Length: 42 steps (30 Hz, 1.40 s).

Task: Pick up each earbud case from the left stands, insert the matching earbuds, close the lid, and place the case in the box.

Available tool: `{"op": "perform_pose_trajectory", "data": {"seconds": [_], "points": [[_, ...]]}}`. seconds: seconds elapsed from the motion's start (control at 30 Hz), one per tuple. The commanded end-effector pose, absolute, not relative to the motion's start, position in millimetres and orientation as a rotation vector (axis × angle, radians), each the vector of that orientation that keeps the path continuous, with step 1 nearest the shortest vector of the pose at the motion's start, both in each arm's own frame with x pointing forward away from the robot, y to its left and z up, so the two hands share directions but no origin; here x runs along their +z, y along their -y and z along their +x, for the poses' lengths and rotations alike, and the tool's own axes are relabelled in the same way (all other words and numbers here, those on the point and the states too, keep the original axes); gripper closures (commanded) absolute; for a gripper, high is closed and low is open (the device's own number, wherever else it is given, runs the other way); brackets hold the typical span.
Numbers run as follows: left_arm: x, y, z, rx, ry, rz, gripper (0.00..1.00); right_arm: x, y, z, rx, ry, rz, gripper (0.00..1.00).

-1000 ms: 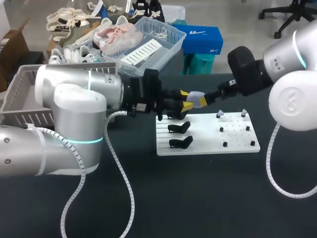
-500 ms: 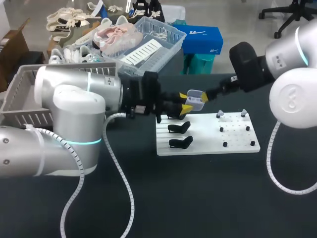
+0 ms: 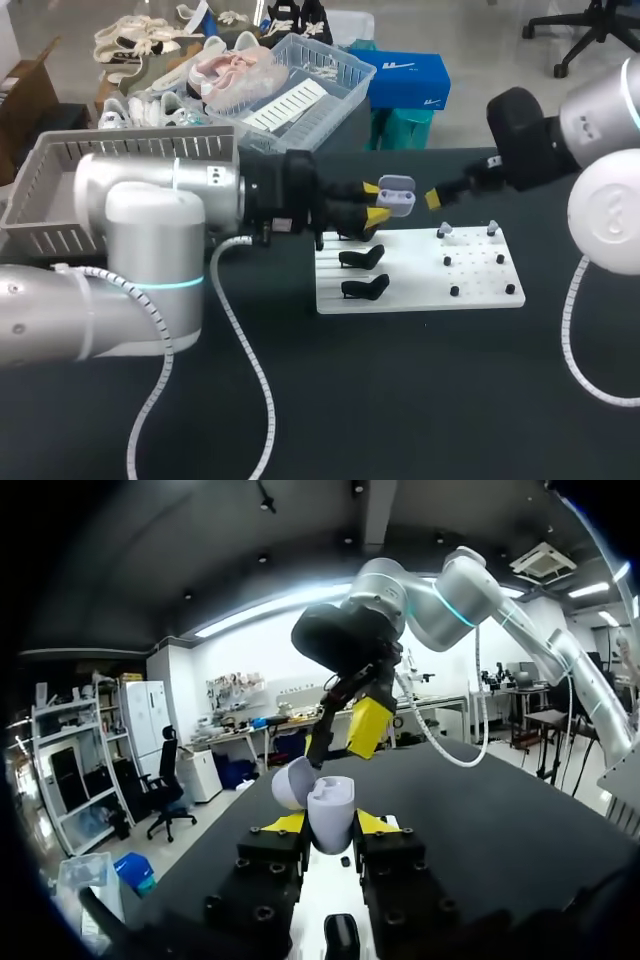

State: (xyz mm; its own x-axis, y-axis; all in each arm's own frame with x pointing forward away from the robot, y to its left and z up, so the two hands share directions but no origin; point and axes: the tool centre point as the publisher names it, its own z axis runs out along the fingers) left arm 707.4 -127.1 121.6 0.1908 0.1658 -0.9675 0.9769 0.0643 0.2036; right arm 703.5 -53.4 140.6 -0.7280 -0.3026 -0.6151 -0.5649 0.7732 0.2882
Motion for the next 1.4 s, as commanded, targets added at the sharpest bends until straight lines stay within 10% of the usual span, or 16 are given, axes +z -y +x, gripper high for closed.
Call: {"op": "perform_pose_trajectory", "data": {"seconds": [0.03, 1.4], "points": [[117, 141, 709, -0.917, -1.146, 1.299, 1.00, 140, 63, 687, 0.507, -2.429, -0.591, 0.00], [91, 148, 742, -0.916, -1.172, 1.288, 1.00, 122, 102, 669, 0.480, -2.449, -0.412, 0.00]]}}
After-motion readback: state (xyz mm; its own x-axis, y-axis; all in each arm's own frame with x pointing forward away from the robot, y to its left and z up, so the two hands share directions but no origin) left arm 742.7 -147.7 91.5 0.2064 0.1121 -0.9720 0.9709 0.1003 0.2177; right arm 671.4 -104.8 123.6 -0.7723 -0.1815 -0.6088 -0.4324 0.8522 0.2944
